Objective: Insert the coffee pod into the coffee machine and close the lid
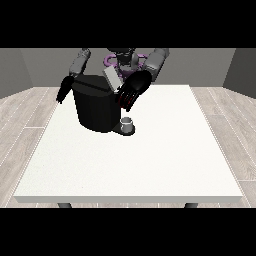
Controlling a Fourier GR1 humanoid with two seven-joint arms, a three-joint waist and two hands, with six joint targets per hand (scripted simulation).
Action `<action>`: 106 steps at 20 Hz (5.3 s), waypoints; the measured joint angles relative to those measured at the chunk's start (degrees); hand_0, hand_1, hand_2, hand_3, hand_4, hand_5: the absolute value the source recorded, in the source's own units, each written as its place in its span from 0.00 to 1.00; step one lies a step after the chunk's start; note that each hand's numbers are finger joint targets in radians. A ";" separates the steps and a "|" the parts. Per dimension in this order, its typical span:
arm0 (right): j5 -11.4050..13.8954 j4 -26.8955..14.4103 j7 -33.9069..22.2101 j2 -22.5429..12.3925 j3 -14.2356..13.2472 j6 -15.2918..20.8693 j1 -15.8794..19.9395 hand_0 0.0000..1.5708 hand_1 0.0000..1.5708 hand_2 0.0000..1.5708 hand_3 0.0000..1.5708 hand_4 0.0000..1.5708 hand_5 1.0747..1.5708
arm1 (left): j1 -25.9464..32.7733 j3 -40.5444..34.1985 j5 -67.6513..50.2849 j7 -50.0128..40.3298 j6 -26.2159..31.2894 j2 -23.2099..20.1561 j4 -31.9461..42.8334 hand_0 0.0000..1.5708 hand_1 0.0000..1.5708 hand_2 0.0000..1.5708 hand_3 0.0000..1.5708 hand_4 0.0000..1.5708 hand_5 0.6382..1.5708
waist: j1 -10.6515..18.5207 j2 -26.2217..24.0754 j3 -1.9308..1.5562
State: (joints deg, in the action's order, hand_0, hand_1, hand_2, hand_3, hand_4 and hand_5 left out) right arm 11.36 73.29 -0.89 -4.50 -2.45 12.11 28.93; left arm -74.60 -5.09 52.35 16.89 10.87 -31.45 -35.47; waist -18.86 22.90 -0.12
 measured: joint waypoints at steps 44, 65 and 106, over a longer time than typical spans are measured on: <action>-8.86 -1.61 -1.82 -6.20 -5.20 -11.64 -10.47 0.00 0.00 0.00 0.00 0.11 1.00 | 45.71 -12.16 -35.07 -1.41 7.17 31.09 -9.46 0.00 0.00 0.00 0.00 0.23 1.00 | 29.13 -37.39 0.11; -14.38 -13.39 -4.26 -6.16 -8.08 -13.12 3.89 0.00 0.00 0.00 0.00 0.00 1.00 | 56.87 -3.68 -44.79 -9.23 5.99 29.27 -35.95 0.00 0.00 0.00 0.00 0.23 1.00 | 30.10 -26.01 0.11; 0.32 -13.94 -17.38 -12.61 -1.90 -7.90 22.00 0.00 0.00 0.00 0.00 0.08 1.00 | 54.97 0.67 -44.74 -10.58 3.85 27.82 -43.78 0.00 0.00 0.00 0.00 0.28 1.00 | 35.12 -14.02 -1.36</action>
State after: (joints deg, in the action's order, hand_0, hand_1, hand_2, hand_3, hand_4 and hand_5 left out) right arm 11.68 59.35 -18.27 -17.11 -4.34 4.21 50.93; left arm -19.63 -4.41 7.61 6.31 14.72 -3.63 -79.25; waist 16.27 8.88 -1.47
